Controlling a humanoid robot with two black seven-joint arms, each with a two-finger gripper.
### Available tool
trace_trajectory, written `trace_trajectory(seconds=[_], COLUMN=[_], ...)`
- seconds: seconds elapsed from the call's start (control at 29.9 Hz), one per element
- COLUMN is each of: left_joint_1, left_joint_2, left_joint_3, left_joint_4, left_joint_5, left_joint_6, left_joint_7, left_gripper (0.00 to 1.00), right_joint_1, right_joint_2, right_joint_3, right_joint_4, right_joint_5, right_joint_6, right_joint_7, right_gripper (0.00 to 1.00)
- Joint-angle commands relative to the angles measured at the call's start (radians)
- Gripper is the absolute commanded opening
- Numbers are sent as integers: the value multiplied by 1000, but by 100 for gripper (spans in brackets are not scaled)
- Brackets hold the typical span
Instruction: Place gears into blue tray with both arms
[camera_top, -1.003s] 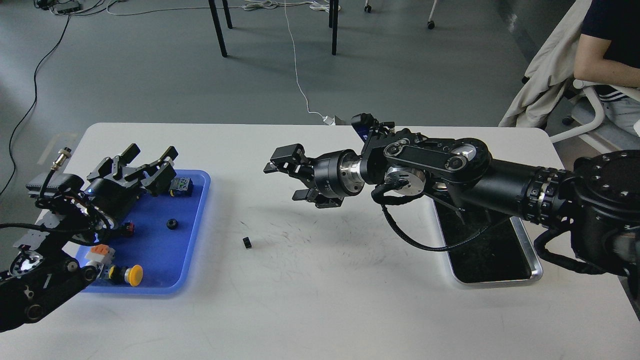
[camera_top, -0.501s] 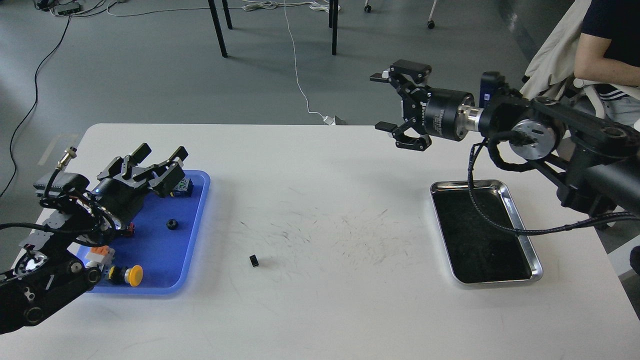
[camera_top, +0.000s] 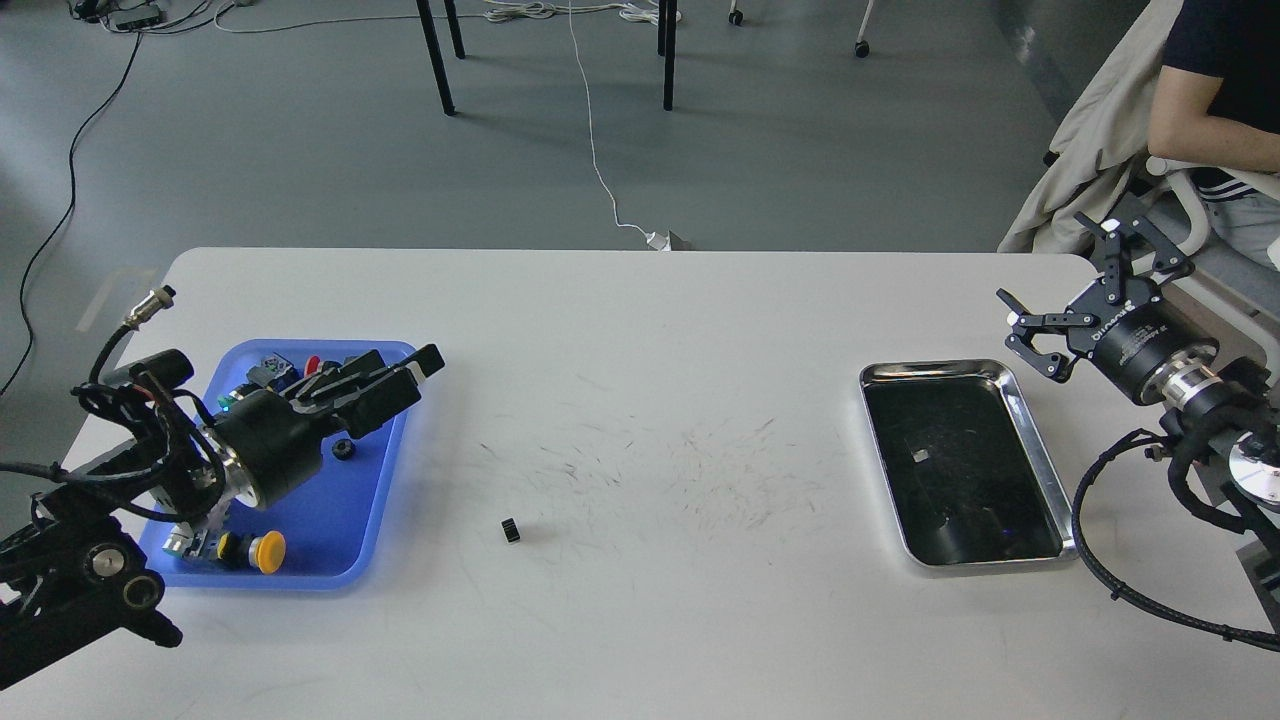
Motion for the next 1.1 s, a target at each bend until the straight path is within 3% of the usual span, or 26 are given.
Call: trace_trajectory(seconds=[0.0, 0.33, 0.7, 0.84, 0.97, 1.04, 1.07], left_joint_1=[3, 77, 78, 80, 83, 83, 83], left_joint_2=[-32, -167, -281, -295, -293, -293, -293], left_joint_3=[77, 114, 115, 117, 117, 117, 117], left_joint_4=[-12, 69, 272, 321, 328, 336, 338], left_joint_5=[198, 758, 774, 774, 774, 774, 774], left_joint_6=[13, 105, 132, 149, 154, 154, 154], left_joint_7=[6, 23, 37, 37, 37, 37, 37], left_gripper=[98, 97, 94, 84, 61, 44, 41], right_joint_1=[-15, -15, -16, -18, -18, -19, -18], right_joint_2=[24, 55, 55, 55, 55, 55, 55], right_joint_3=[1, -12, -12, -12, -12, -12, -12], right_joint_4=[0, 7, 10, 10, 10, 11, 11], right_joint_5=[11, 10, 10, 10, 10, 10, 10], right_joint_6=[0, 0, 0, 0, 0, 0, 0], right_joint_7=[7, 7, 7, 7, 7, 7, 7], right_gripper=[99, 99, 99, 99, 99, 99, 99])
